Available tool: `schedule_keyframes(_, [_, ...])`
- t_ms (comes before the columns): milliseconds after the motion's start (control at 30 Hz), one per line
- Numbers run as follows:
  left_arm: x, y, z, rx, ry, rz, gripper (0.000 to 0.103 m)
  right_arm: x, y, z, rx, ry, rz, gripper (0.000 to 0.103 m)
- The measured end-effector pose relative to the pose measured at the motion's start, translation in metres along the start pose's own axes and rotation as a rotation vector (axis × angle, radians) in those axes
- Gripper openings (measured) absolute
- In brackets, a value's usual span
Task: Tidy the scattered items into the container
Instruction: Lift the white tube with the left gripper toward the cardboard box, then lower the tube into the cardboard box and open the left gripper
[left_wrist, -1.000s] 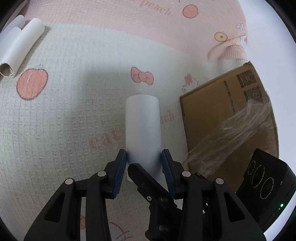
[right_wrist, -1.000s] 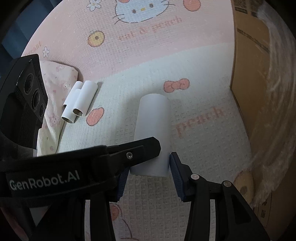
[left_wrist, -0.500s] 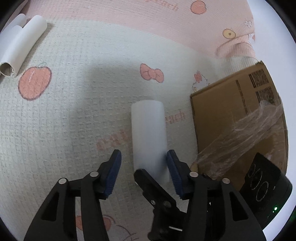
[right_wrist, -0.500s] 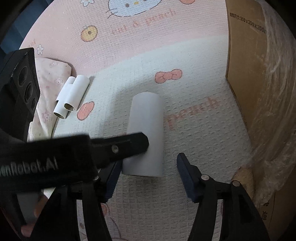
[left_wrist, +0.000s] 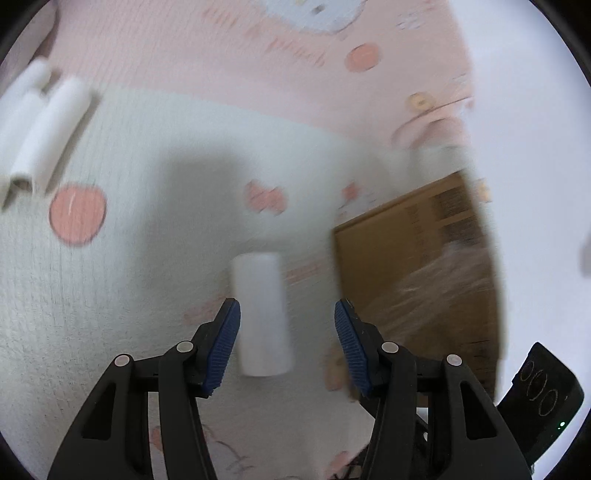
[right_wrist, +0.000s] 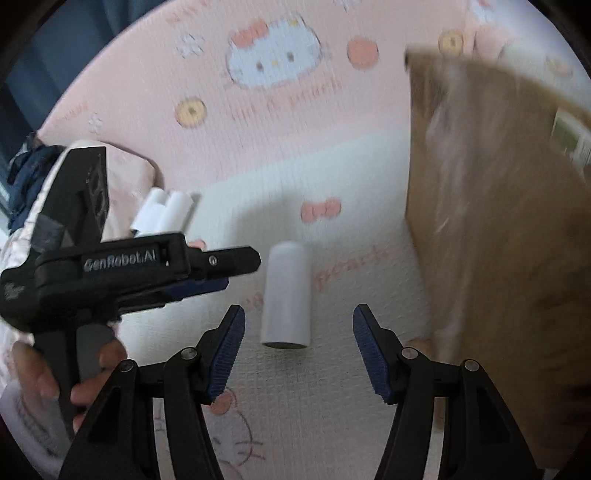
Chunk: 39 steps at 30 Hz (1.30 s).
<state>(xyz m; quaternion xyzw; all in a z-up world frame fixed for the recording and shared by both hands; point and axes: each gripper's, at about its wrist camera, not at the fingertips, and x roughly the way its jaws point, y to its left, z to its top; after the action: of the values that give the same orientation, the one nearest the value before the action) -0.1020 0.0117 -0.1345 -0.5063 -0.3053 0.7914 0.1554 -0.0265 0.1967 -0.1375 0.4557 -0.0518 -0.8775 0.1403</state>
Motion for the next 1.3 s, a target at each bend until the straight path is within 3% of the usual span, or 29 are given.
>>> schedule_keyframes(133, [-0.022, -0.054, 0.023, 0.163, 0.033, -0.027, 0.045, -0.054, 0.007, 0.022, -0.080, -0.060, -0.009, 0.058])
schedule_keyframes(267, [-0.036, -0.144, 0.040, 0.492, 0.045, -0.017, 0.045, -0.114, -0.013, 0.050, -0.079, -0.054, -0.033, 0.058])
schedule_keyframes(333, [-0.034, -0.184, 0.040, 0.609, 0.052, -0.051, 0.045, -0.140, -0.040, 0.064, -0.016, -0.047, -0.031, 0.058])
schedule_keyframes(400, [-0.017, -0.217, 0.043, 0.643, 0.113, -0.098, 0.046, -0.163, -0.069, 0.074, 0.022, -0.058, -0.111, 0.059])
schedule_keyframes(533, [0.021, -0.271, 0.039, 0.706, 0.235, -0.119, 0.048, -0.175, -0.118, 0.086, -0.015, 0.015, -0.407, 0.060])
schedule_keyframes(600, [0.041, -0.290, 0.035, 0.740, 0.284, -0.092, 0.055, -0.167, -0.142, 0.090, -0.034, 0.101, -0.442, 0.060])
schedule_keyframes(667, [0.059, -0.298, 0.033, 0.736, 0.334, -0.079, 0.057, -0.153, -0.162, 0.092, -0.042, 0.192, -0.436, 0.060])
schedule_keyframes(833, [0.102, -0.295, 0.040, 0.610, 0.438, -0.114, 0.057, -0.120, -0.202, 0.085, -0.052, 0.364, -0.427, 0.060])
schedule_keyframes(900, [0.110, -0.289, 0.042, 0.582, 0.456, -0.080, 0.052, -0.101, -0.207, 0.082, -0.066, 0.410, -0.432, 0.060])
schedule_keyframes(967, [0.114, -0.279, 0.044, 0.547, 0.456, -0.006, 0.045, -0.090, -0.210, 0.084, -0.070, 0.411, -0.441, 0.060])
schedule_keyframes(1100, [0.122, -0.267, 0.056, 0.494, 0.473, 0.111, 0.045, -0.071, -0.211, 0.091, -0.082, 0.400, -0.469, 0.060])
schedule_keyframes(1233, [0.127, -0.267, 0.068, 0.498, 0.473, 0.173, 0.046, -0.064, -0.211, 0.096, -0.104, 0.389, -0.545, 0.060])
schedule_keyframes(1300, [0.131, -0.269, 0.073, 0.510, 0.480, 0.189, 0.047, -0.075, -0.210, 0.098, -0.056, 0.353, -0.507, 0.060])
